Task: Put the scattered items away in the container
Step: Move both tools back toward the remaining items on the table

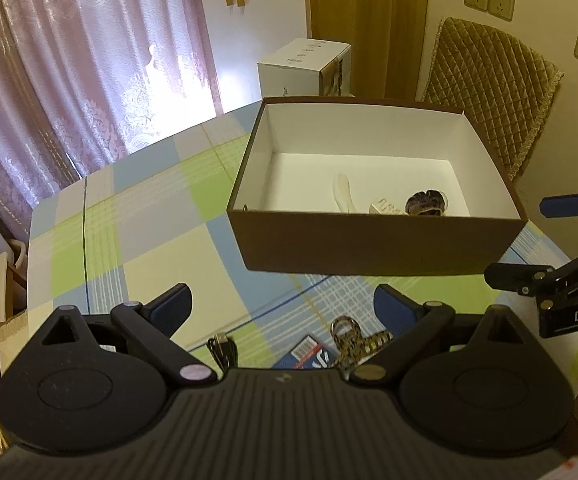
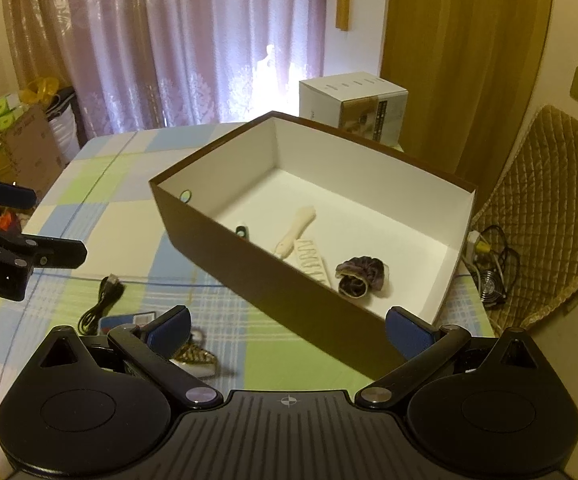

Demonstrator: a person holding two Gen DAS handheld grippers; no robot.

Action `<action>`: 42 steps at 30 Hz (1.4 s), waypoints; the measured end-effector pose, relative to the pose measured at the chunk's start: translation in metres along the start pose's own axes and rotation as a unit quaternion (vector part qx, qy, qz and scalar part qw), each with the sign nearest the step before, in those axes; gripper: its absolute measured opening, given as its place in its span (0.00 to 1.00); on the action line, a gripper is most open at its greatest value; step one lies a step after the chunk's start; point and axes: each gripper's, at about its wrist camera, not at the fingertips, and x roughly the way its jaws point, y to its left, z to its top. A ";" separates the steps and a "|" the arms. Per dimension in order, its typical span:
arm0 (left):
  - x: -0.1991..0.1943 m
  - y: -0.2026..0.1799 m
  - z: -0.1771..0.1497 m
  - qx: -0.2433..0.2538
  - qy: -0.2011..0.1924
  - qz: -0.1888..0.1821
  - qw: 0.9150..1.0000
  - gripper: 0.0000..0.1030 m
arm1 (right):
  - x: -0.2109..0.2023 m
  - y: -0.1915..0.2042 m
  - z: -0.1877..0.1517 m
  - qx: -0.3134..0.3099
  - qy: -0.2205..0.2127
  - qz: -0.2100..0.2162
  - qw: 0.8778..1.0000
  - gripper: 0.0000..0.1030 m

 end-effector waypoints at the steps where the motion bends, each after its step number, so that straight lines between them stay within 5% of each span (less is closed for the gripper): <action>1: -0.001 0.001 -0.002 -0.002 0.001 0.000 1.000 0.93 | -0.001 0.001 -0.002 -0.001 -0.001 0.001 1.000 0.98; 42: -0.002 0.018 -0.106 -0.088 0.082 0.025 0.992 0.93 | 0.012 0.029 -0.062 -0.005 0.052 0.051 0.997 0.98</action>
